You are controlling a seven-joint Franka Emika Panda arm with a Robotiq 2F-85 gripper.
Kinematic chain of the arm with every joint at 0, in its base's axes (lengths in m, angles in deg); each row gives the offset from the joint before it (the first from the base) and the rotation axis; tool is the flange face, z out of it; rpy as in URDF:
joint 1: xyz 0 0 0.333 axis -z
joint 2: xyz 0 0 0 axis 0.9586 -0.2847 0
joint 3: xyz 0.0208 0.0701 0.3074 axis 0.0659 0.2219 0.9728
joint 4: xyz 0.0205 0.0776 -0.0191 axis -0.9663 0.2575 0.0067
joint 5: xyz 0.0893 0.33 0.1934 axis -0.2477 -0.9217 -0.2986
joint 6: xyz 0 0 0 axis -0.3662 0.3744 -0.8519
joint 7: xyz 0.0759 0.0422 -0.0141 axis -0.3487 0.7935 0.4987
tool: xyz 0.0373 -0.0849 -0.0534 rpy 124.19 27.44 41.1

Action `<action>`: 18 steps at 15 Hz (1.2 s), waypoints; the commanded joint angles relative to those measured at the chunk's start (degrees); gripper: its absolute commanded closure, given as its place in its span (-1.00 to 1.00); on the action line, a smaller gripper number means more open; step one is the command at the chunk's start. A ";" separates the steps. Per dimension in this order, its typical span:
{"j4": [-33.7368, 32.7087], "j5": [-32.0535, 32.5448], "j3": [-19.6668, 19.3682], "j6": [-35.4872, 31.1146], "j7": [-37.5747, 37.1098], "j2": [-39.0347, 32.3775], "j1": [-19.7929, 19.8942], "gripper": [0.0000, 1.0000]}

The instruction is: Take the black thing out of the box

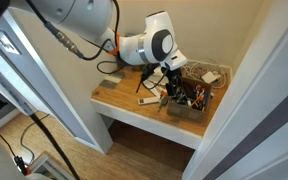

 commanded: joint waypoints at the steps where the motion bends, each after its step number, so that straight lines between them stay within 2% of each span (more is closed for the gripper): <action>1: -5.31 -1.51 -1.32 1.66 -1.24 -5.11 -1.77 -1.00; 2: -6.60 -1.81 -1.59 1.89 -1.59 -6.47 -1.92 -0.86; 3: -7.70 -1.92 -1.96 1.80 -2.14 -7.71 -2.08 -0.65; 4: -8.60 -2.34 -2.23 1.50 -2.21 -8.85 -2.10 -0.35; 5: -9.68 -3.21 -2.40 1.68 -2.14 -10.01 -2.07 -0.17; 8: -12.52 -5.99 -2.83 2.42 -1.65 -13.03 -2.17 0.10; 10: -13.99 -7.19 -3.17 3.13 -1.69 -14.69 -2.44 0.13; 14: -16.48 -8.84 -3.79 4.11 -2.14 -17.63 -2.95 -0.02; 18: -18.26 -10.60 -4.03 3.60 -1.97 -19.72 -3.07 0.29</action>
